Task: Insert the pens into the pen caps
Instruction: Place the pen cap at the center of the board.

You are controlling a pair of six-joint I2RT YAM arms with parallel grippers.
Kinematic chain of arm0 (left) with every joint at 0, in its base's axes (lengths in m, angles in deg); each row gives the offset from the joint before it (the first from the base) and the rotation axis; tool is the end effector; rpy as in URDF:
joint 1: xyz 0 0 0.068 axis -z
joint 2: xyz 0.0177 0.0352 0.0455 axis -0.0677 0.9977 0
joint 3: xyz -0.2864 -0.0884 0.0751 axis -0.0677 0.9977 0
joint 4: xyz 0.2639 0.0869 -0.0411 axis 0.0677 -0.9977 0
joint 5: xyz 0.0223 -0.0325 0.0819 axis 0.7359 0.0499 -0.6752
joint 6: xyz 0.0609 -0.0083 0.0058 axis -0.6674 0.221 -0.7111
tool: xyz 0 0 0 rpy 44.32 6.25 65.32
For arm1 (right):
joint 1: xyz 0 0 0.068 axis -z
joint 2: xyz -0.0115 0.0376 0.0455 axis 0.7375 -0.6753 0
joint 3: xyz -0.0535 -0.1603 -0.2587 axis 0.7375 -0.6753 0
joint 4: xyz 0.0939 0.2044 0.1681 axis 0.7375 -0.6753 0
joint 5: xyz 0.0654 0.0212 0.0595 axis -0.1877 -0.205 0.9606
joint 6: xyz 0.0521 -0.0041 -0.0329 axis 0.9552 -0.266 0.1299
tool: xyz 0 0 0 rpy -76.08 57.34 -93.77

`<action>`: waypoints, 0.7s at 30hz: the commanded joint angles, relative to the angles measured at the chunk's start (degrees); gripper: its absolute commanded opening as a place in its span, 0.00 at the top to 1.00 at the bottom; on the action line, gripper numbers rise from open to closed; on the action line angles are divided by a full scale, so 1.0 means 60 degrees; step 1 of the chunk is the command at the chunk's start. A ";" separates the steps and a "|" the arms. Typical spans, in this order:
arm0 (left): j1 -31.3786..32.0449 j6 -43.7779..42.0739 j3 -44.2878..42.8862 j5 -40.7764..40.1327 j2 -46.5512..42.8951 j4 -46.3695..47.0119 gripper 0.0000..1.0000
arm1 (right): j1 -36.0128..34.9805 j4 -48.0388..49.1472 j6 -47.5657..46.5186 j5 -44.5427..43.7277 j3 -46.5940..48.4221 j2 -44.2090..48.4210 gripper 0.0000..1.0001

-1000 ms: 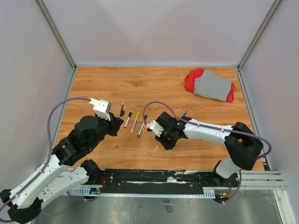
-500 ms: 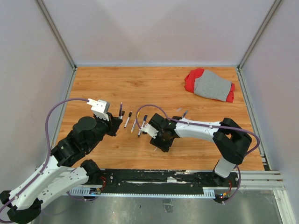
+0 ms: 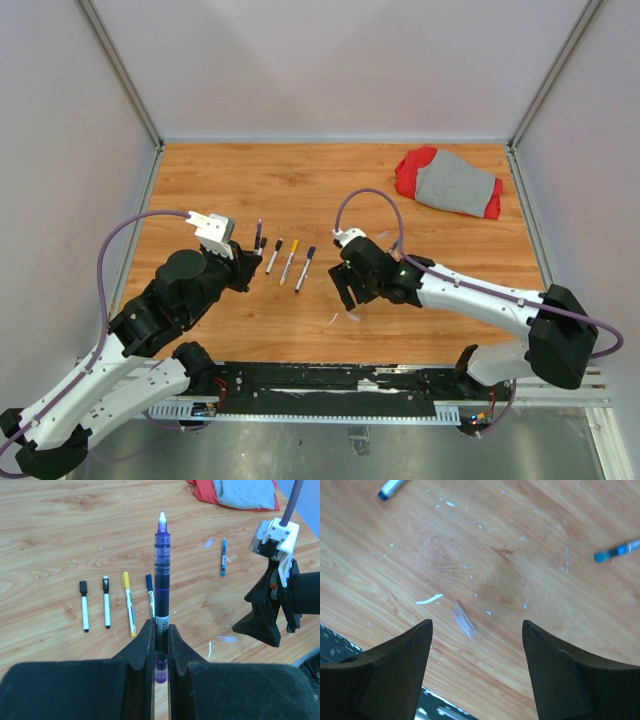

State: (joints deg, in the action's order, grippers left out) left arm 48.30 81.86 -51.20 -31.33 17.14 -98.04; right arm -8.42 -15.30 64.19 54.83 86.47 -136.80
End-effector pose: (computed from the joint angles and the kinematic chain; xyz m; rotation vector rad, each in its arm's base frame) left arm 0.0970 -0.0772 0.3543 0.2533 1.8577 -0.4869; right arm 0.1727 0.2448 0.2588 -0.7491 2.3549 0.4219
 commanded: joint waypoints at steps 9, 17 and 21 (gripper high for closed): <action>-0.0038 -0.0115 0.0102 -0.0115 -0.0164 0.0142 0.99 | -0.0498 -0.3132 0.9468 -0.2274 0.0579 -0.1108 0.24; -0.0036 -0.0130 0.0105 -0.0100 -0.0170 0.0162 0.99 | -0.0784 -0.3414 1.0872 -0.1500 0.1090 -0.2338 0.24; -0.0036 -0.0120 0.0098 -0.0113 -0.0166 0.0151 1.00 | -0.0773 -0.3214 1.1097 -0.1426 0.1134 -0.2608 0.24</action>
State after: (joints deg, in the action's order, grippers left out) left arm 48.30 81.84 -51.09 -31.41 16.63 -98.04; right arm -12.36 -33.02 125.22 46.09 92.46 -151.05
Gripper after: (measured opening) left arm 0.097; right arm 0.760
